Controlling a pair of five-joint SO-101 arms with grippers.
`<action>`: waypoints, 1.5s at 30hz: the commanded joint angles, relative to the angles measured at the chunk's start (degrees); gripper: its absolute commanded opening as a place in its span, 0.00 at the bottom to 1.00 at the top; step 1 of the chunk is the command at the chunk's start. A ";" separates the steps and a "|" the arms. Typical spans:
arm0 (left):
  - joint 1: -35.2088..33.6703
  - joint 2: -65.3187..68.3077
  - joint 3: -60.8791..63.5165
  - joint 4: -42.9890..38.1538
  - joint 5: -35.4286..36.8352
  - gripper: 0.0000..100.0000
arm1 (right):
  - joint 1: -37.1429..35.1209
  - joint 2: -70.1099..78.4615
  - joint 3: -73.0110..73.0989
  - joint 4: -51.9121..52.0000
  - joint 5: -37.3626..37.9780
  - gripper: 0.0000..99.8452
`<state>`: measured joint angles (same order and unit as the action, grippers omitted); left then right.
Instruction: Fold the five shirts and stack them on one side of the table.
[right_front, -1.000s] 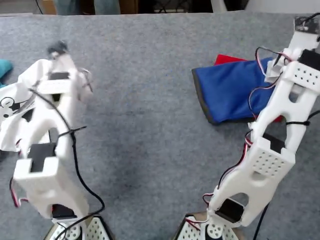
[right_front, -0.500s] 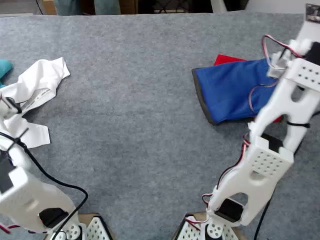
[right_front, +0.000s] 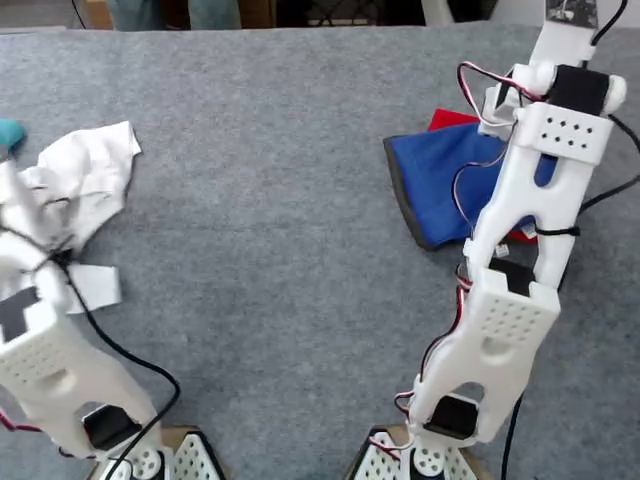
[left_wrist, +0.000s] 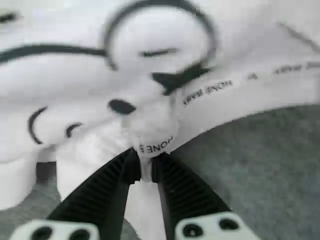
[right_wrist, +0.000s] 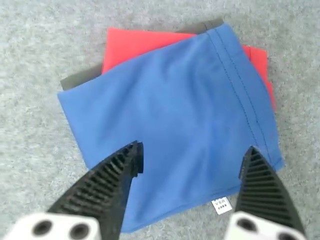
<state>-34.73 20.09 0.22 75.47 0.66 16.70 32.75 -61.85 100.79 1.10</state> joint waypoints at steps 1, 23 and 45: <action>11.38 -9.58 4.44 5.10 -2.02 0.03 | -1.85 -4.00 -2.77 0.44 -0.44 0.30; 73.36 -36.57 12.09 17.32 -14.86 0.03 | -3.34 -3.21 -2.68 0.00 -0.26 0.31; 11.74 -19.78 -6.02 3.52 20.48 0.29 | -23.12 8.84 -2.86 -7.30 -0.44 0.31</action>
<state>-16.97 -5.67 -5.76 86.55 15.08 -4.48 41.27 -61.93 94.20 1.10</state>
